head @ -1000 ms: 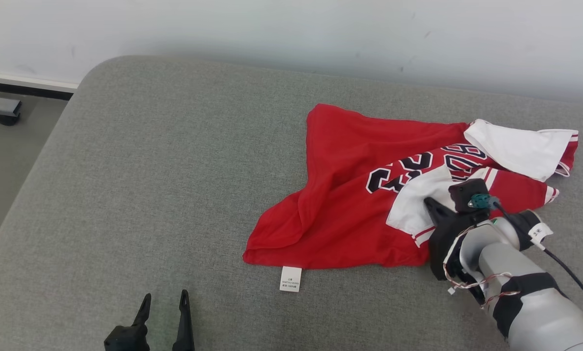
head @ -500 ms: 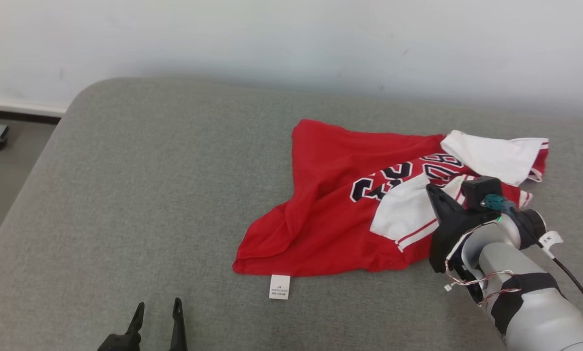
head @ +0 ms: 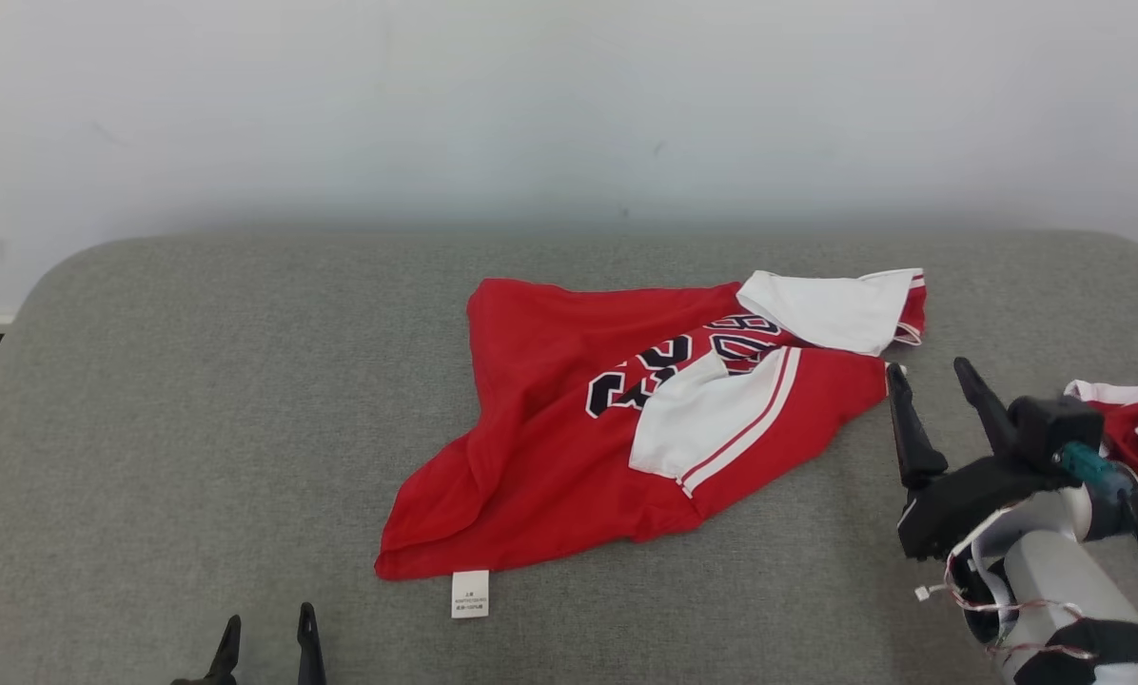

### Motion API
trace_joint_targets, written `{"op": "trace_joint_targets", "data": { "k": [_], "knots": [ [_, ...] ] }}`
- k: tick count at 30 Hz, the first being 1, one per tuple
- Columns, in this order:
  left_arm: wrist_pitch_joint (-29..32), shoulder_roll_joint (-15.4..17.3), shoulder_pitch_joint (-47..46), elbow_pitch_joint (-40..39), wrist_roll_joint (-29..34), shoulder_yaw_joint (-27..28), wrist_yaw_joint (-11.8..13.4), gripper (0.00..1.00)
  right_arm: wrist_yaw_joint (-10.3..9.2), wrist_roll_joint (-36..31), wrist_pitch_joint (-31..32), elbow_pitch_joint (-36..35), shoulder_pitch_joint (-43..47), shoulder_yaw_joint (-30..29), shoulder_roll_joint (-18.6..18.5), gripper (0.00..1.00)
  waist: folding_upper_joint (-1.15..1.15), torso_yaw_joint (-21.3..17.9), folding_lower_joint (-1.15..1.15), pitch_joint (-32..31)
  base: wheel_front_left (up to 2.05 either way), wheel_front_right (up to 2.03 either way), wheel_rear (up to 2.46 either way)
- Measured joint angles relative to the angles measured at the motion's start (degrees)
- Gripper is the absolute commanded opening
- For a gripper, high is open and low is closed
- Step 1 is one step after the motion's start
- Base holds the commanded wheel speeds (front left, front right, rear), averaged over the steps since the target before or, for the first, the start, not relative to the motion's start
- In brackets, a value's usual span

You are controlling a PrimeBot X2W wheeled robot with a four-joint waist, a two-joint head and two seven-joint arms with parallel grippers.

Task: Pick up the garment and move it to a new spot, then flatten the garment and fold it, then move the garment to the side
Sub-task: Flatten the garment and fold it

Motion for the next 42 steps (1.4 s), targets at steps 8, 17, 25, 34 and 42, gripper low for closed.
{"op": "trace_joint_targets", "data": {
  "k": [8,17,25,34,42],
  "knots": [
    [0.0,-0.02,0.51,-0.29,0.41,0.34,-0.43,1.0,0.0,-5.19,-0.01,-7.48,10.21,-7.3,4.1,1.0,0.0,-3.03,0.0,-0.82,0.0,0.0,0.0],
    [0.0,-0.02,0.62,-0.51,0.45,-0.29,-0.44,1.0,0.0,-8.56,-0.01,-7.81,15.04,-7.78,8.53,1.0,0.0,-2.51,0.0,-0.56,0.0,0.0,0.0],
    [0.0,-0.02,0.62,-0.67,0.38,-1.37,-0.41,1.0,0.0,-9.83,-0.01,-7.2,12.88,-3.07,9.91,1.0,0.0,-1.0,0.0,0.01,0.0,0.0,0.0],
    [0.0,0.0,0.31,-0.64,-0.08,-3.09,-0.14,1.0,0.0,-10.44,0.86,-0.14,4.76,3.41,9.57,1.0,0.0,1.62,0.0,1.12,0.0,0.0,0.0],
    [0.0,-0.03,-0.85,-0.67,-1.36,-5.28,0.19,1.0,0.0,-10.8,3.6,7.23,-4.69,8.48,7.33,1.0,0.0,4.54,0.01,3.1,0.0,0.0,0.0]
  ]
}}
